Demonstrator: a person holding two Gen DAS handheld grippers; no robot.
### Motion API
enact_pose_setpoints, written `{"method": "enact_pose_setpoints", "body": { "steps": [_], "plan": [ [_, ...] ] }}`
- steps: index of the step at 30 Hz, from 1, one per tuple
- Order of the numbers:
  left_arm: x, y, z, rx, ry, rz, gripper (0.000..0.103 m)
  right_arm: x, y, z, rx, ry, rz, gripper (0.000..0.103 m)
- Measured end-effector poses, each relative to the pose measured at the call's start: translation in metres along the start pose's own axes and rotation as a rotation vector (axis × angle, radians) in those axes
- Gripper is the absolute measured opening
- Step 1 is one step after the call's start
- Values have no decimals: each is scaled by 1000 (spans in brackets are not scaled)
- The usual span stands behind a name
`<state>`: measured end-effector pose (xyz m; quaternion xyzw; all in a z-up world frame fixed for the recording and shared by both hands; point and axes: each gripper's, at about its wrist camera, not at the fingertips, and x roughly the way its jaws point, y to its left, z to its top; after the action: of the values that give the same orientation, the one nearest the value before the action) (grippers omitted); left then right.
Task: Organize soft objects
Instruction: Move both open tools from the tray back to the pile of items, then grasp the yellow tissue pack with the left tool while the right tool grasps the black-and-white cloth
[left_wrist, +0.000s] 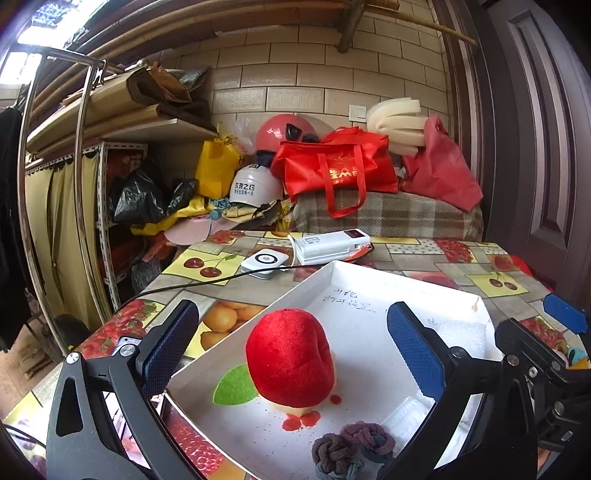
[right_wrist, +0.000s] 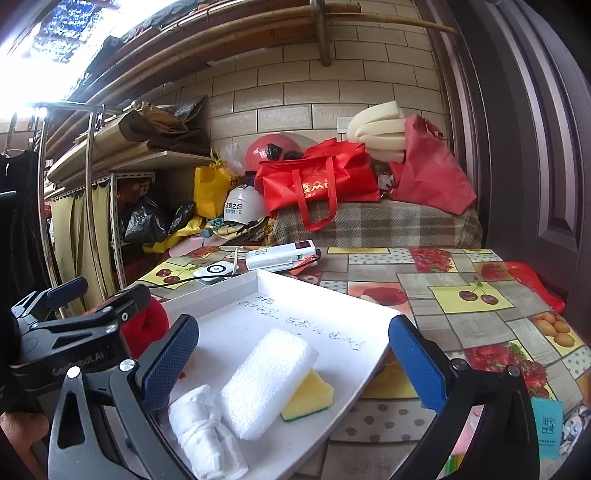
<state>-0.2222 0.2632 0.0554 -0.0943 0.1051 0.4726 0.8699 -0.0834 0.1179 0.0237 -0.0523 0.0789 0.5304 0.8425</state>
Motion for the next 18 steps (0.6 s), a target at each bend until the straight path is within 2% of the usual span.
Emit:
{"method": "enact_pose_setpoints", "body": {
  "steps": [4, 7, 9, 12, 13, 15, 18],
  "plan": [
    [-6, -7, -3, 11, 8, -63, 103, -18, -6, -5, 5, 1, 26, 103],
    [-15, -21, -7, 29, 19, -147, 103, -46, -23, -8, 26, -53, 31, 103],
    [-23, -40, -9, 66, 24, -226, 103, -68, -48, -9, 43, -102, 2, 103],
    [-37, -73, -14, 151, 33, -358, 103, -91, -90, -12, 61, -125, -81, 103],
    [-43, -89, -17, 192, 48, -430, 103, -97, -107, -13, 68, -113, -107, 103],
    [-51, -115, -21, 258, 72, -517, 103, -103, -145, -17, 96, -54, -144, 103],
    [-64, -163, -30, 408, 88, -600, 103, -115, -208, -24, 219, 38, -216, 103]
  ]
}}
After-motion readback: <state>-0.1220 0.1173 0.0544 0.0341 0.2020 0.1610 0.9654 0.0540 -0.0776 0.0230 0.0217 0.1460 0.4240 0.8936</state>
